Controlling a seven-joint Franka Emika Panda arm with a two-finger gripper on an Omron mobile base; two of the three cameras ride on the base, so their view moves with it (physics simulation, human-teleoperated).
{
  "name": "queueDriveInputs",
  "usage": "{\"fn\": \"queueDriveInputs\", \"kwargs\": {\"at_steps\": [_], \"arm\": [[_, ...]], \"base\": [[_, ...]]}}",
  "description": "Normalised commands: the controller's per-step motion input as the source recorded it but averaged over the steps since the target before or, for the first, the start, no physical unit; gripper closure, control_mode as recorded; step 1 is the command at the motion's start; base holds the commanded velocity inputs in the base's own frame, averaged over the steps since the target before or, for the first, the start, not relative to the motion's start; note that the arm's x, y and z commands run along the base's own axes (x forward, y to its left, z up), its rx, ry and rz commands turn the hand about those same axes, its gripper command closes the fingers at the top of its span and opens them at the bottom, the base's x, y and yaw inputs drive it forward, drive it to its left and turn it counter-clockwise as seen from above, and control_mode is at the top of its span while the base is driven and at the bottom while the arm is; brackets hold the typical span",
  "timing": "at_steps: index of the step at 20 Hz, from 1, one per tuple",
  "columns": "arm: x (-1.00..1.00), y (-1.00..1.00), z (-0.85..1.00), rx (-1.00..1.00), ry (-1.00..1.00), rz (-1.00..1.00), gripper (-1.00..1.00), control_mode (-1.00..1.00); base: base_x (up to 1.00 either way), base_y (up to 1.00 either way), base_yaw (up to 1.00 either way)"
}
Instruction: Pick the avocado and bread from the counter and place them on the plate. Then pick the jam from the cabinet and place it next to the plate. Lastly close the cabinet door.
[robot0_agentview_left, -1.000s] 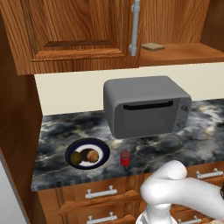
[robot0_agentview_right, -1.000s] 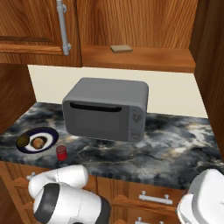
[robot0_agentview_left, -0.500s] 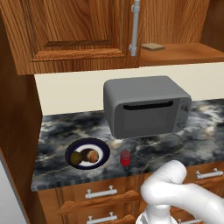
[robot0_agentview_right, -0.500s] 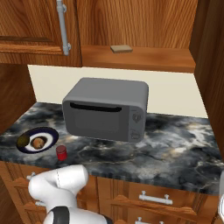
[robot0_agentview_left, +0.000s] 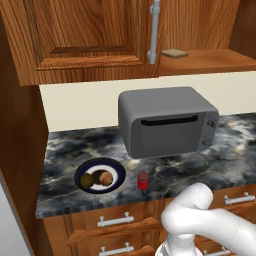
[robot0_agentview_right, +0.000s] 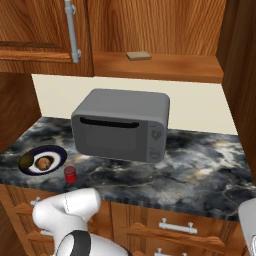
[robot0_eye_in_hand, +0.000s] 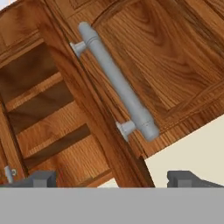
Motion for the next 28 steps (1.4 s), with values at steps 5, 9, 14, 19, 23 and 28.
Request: {"fn": "queueDriveInputs", "kwargs": {"at_steps": [5, 9, 14, 19, 23, 28], "arm": [[-0.61, -0.50, 0.10, 0.01, 0.11, 0.39, -1.00, -1.00], [-0.09, -0.18, 0.06, 0.02, 0.00, 0.02, -1.00, -1.00], [-0.15, -0.03, 0.00, -0.17, -0.26, 0.15, -1.00, -1.00], [-0.07, 0.00, 0.00, -0.14, -0.09, 0.06, -1.00, -1.00], [0.00, -0.61, 0.06, 0.13, -0.05, 0.00, -1.00, -1.00], [0.00, -0.80, 0.08, 0.17, -0.11, 0.02, -1.00, -1.00]], "base": [[0.00, 0.00, 0.00], [0.00, 0.00, 0.00], [0.00, 0.00, 0.00], [0.00, 0.00, 0.00], [0.00, 0.00, 0.00], [0.00, 0.00, 0.00]]}}
